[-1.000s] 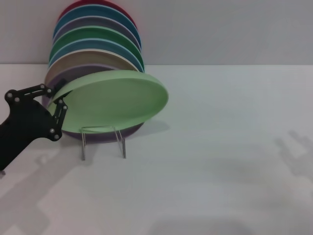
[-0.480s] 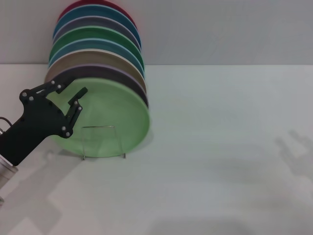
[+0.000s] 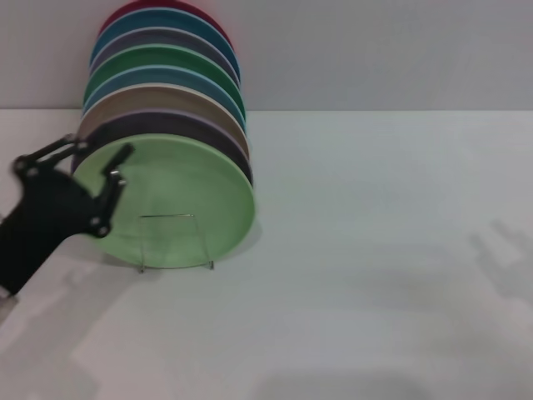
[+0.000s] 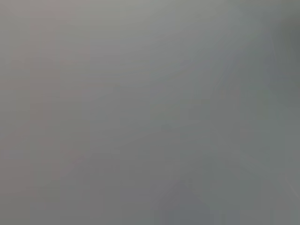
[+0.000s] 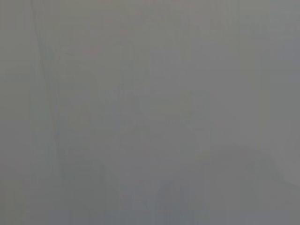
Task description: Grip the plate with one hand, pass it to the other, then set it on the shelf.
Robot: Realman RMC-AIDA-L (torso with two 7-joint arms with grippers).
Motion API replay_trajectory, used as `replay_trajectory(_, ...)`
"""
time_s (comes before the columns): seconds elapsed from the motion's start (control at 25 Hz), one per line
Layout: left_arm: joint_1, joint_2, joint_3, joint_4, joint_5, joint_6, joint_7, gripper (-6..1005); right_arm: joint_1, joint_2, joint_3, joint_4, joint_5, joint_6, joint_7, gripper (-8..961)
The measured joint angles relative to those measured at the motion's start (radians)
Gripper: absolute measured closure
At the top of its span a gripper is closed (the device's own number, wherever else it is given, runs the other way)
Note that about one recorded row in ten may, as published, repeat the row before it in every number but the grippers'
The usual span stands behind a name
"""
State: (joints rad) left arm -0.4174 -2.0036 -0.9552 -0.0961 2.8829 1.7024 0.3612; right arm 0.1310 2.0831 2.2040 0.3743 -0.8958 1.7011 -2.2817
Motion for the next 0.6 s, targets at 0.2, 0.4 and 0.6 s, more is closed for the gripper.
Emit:
replay_trajectory(0.2,0.116,-0.051,-0.225,-0.101,-0.001,0.053,0.11,716,-0.012,0.007,0.009,-0.017,0.02,0.002,-0.119,389)
replay_trajectory(0.4,0.187,-0.068,-0.413,-0.142,-0.022,0.051,-0.081,704,0.002,0.009,0.002,-0.107,0.129,-0.026,-0.272,377)
replay_trajectory(0.6,0.171,-0.067,-0.481,-0.068,-0.109,-0.047,-0.357,399,0.047,0.009,0.0,-0.23,0.248,-0.068,-0.412,365)
